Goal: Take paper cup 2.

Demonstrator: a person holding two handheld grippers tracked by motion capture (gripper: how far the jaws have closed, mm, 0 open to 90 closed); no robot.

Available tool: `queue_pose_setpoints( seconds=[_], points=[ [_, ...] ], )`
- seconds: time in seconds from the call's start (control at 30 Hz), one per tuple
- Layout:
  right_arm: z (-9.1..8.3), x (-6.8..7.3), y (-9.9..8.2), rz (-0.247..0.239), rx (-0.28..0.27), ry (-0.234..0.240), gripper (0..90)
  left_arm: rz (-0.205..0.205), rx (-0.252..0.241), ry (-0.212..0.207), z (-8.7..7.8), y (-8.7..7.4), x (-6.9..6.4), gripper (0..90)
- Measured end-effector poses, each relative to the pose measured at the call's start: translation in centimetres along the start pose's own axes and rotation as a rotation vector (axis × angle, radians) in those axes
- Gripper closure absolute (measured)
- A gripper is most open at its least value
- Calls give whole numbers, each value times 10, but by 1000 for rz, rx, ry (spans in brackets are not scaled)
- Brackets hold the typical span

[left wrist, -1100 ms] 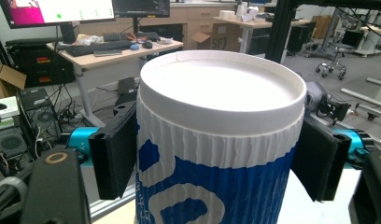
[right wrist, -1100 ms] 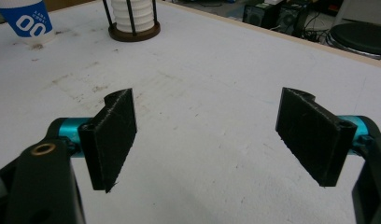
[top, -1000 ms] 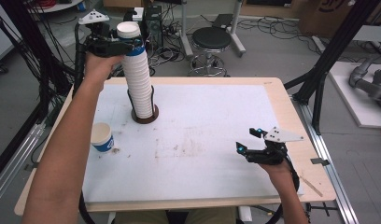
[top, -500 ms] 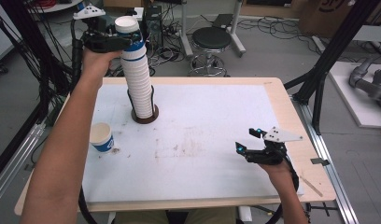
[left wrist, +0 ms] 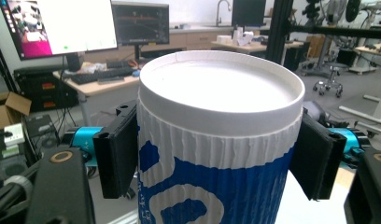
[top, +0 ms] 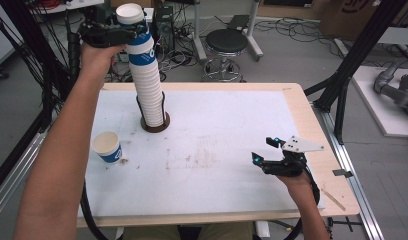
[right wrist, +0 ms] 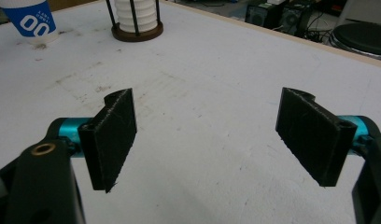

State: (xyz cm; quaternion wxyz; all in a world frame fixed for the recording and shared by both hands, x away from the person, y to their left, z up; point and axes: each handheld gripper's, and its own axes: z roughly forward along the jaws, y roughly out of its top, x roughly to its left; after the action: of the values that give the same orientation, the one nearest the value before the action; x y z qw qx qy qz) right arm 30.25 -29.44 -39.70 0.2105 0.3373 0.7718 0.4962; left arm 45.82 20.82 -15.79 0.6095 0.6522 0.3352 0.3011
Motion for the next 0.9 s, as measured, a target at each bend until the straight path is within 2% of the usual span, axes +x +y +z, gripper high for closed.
queue_pose_setpoints(
  seconds=[0.07, 0.33, 0.4, 0.53, 0.9],
  points=[
    [0, 1, 0, 7, 5, 6, 210, -1, -21, 1, -3, 4, -1, 268],
    [1, 1, 1, -2, 2, 5, 209, -6, -50, 1, -13, 13, 0, 270],
    [1, 1, 1, 1, 5, 7, 210, 8, -64, 14, -16, 15, -1, 271],
    [1, 2, 1, 5, 7, 9, 210, 18, -76, 8, -23, 18, -1, 272],
    [2, 3, 1, 5, 8, 11, 209, 21, -111, -1, -56, 19, 0, 272]
  ],
)
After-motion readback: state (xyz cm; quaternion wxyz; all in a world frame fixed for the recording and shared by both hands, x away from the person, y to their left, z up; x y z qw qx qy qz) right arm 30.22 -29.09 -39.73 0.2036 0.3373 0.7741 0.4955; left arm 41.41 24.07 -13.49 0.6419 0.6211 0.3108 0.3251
